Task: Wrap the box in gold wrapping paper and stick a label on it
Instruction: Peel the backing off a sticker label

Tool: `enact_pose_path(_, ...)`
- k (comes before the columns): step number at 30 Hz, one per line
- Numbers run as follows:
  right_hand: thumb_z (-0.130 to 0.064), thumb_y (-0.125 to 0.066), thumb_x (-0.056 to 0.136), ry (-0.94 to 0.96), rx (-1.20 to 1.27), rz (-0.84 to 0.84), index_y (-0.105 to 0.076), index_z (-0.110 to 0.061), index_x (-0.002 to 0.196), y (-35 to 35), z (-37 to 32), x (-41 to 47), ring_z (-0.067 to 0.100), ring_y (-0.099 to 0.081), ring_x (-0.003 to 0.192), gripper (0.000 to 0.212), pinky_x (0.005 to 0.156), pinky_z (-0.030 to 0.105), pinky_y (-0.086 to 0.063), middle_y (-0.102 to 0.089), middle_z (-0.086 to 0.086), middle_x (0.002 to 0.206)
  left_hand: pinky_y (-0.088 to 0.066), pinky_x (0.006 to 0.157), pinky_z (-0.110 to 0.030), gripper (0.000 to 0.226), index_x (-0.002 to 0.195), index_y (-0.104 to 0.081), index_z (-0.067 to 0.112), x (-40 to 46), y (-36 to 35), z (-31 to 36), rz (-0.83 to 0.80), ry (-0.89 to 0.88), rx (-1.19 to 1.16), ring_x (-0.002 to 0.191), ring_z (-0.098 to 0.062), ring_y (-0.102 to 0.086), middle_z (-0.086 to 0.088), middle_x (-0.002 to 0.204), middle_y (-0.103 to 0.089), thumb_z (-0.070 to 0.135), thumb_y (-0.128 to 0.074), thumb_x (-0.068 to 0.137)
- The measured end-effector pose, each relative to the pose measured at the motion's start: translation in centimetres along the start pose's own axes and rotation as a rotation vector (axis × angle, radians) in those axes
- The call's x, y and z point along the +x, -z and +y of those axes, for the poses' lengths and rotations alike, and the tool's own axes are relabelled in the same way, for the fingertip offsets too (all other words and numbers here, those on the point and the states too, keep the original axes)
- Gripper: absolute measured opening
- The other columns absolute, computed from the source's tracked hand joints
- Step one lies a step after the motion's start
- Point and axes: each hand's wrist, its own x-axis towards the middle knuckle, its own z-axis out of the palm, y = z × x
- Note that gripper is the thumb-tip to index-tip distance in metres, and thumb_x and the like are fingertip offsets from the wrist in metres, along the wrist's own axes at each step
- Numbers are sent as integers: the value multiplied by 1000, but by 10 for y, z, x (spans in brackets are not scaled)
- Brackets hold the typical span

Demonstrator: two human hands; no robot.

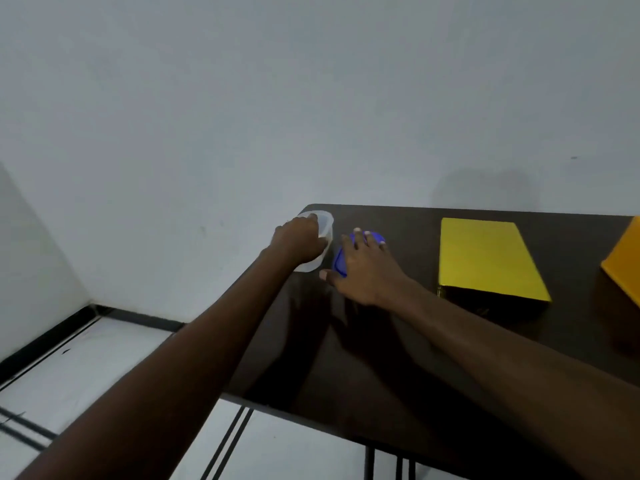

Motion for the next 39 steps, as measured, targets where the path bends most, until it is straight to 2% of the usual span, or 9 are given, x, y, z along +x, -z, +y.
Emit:
enact_pose_path(5, -73, -32, 90, -63, 27, -88, -4, -15, 157, -35, -9, 19, 38, 0, 150, 93, 117, 62, -4, -1, 19, 163, -41, 95, -33, 39, 130, -58, 6, -4, -7, -15, -44, -63, 14, 119, -31, -55, -15, 131, -60, 28, -42, 102)
enact_pose_path(10, -75, -26, 89, -55, 1, 12, -16, -14, 155, -52, -3, 23, 36, -9, 150, 90, 118, 61, -1, -14, 18, 162, -39, 84, -30, 37, 104, -69, 1, 3, 1, -26, -53, -84, -88, 105, -31, -59, -16, 113, -67, 23, -40, 101)
enact_pose_path(14, -76, -24, 89, -56, -37, 17, -16, -14, 155, -58, -4, 25, 34, -10, 150, 91, 119, 59, -3, -15, 16, 162, -49, 85, -30, 30, 111, -70, 4, 24, 14, -34, -1, -80, -178, 99, -23, -64, -11, 110, -71, 19, -47, 99)
enact_pose_path(18, -77, -22, 88, -46, -34, 26, -14, -15, 156, -61, -2, 26, 34, -8, 150, 92, 119, 59, -2, -13, 17, 162, -49, 63, -19, 37, 127, -63, 13, 52, 9, -33, -224, -60, -147, 81, -15, -65, -10, 122, -64, 9, -65, 90)
enact_pose_path(23, -77, -21, 87, -40, -37, 50, -14, -14, 155, -67, -1, 27, 34, -7, 150, 93, 119, 59, -3, -13, 17, 162, -45, 85, -32, 52, 146, -41, 14, 72, -14, -26, -344, 71, -39, 121, -27, -53, -10, 139, -50, 10, -54, 96)
enact_pose_path(25, -77, -21, 86, -42, -38, 59, -14, -14, 155, -68, -1, 28, 34, -8, 150, 94, 119, 60, -4, -14, 17, 162, -44, 93, -37, 51, 146, -40, 15, 78, -20, -26, -332, 102, -15, 122, -29, -52, -10, 140, -50, 18, -54, 97)
enact_pose_path(29, -75, -23, 88, -37, -39, 60, -15, -13, 155, -66, 0, 28, 34, -8, 150, 92, 119, 59, -3, -14, 17, 162, -45, 81, -34, 52, 145, -44, 16, 83, -15, -23, -362, 87, -16, 113, -28, -57, -11, 135, -54, 10, -57, 94)
enact_pose_path(33, -75, -24, 88, -35, -35, 52, -14, -13, 156, -66, 0, 28, 34, -8, 150, 92, 119, 60, -2, -13, 17, 162, -46, 71, -28, 54, 139, -52, 15, 82, -9, -21, -358, 12, 17, 87, -20, -60, -14, 126, -61, -1, -61, 89)
enact_pose_path(39, -75, -25, 88, -32, -15, 58, -14, -14, 156, -65, 0, 27, 34, -7, 150, 92, 119, 60, -1, -13, 17, 162, -51, 79, -32, 54, 140, -49, 14, 80, -18, -18, -349, 0, 16, 109, -28, -63, -12, 129, -59, 6, -65, 90)
